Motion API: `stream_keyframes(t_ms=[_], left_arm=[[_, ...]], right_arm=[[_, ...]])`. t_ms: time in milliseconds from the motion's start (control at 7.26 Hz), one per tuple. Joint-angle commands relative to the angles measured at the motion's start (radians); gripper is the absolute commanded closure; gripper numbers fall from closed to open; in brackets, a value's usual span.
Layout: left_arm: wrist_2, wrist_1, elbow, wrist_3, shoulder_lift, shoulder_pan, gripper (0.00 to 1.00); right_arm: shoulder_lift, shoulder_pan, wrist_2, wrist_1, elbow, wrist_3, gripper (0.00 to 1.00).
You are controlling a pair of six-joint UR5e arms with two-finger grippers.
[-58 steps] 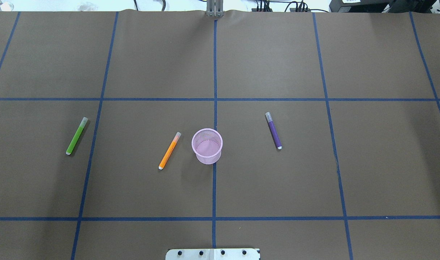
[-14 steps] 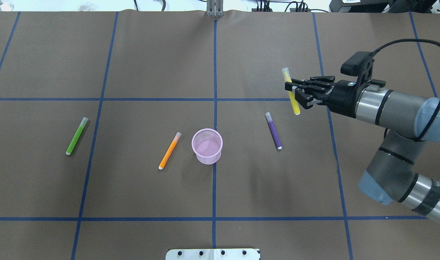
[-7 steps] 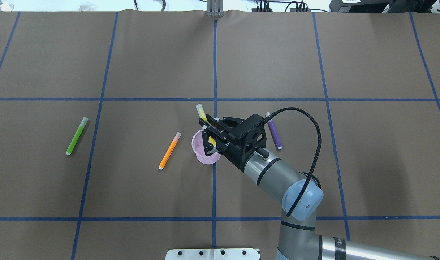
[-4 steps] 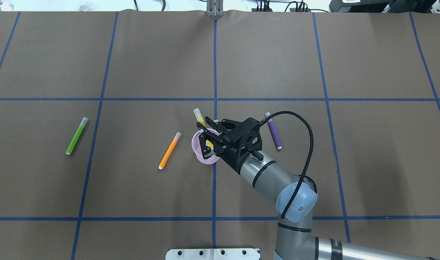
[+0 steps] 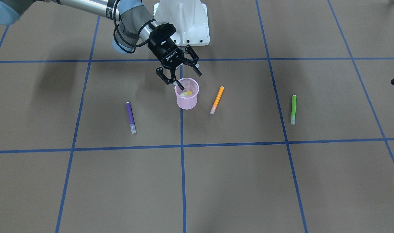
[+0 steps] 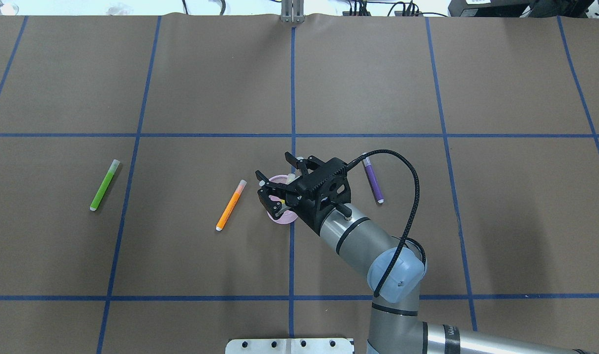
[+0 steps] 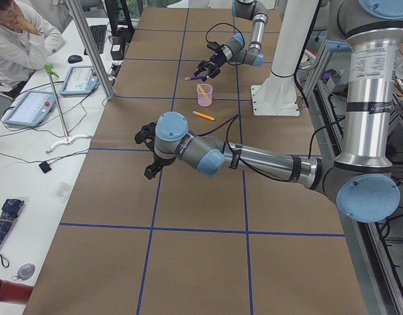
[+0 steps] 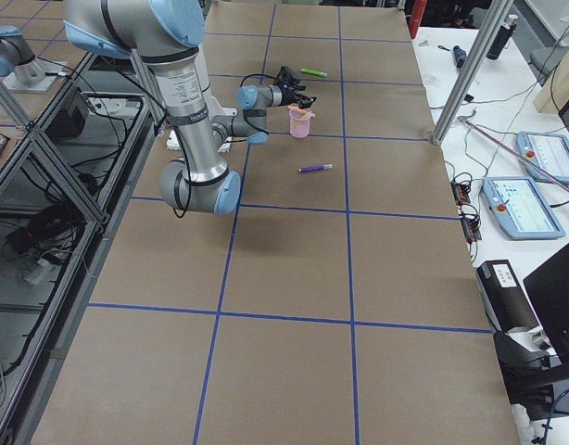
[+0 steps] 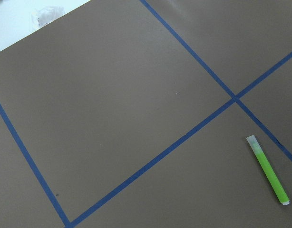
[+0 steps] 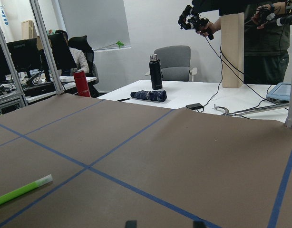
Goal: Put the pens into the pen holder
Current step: 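Lower the yellow highlighter into the pen cup and open the right gripper, then raise the right gripper away while the left gripper reaches the green marker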
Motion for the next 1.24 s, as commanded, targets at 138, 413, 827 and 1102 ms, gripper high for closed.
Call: stream_keyframes(t_ms=[138, 413, 827, 1102], left_arm=[[0.003, -0.05, 0.0, -0.123, 0.002, 0.079, 0.0], [0.008, -0.12, 0.0, -0.274, 0.006, 0.146, 0.0], [0.034, -0.193, 0.0, -0.535, 0.005, 0.286, 0.0], [0.292, -0.196, 0.002, -0.655, -0.001, 0.466, 0.0]], right_arm=[[0.003, 0.068, 0.101, -0.428, 0.207, 0.232, 0.02], [0.002, 0.187, 0.295, -0.684, 0.275, 0.36, 0.02], [-0.046, 0.576, 0.928, -0.959, 0.283, 0.35, 0.02], [-0.147, 0.715, 1.101, -0.967, 0.286, 0.232, 0.01]])
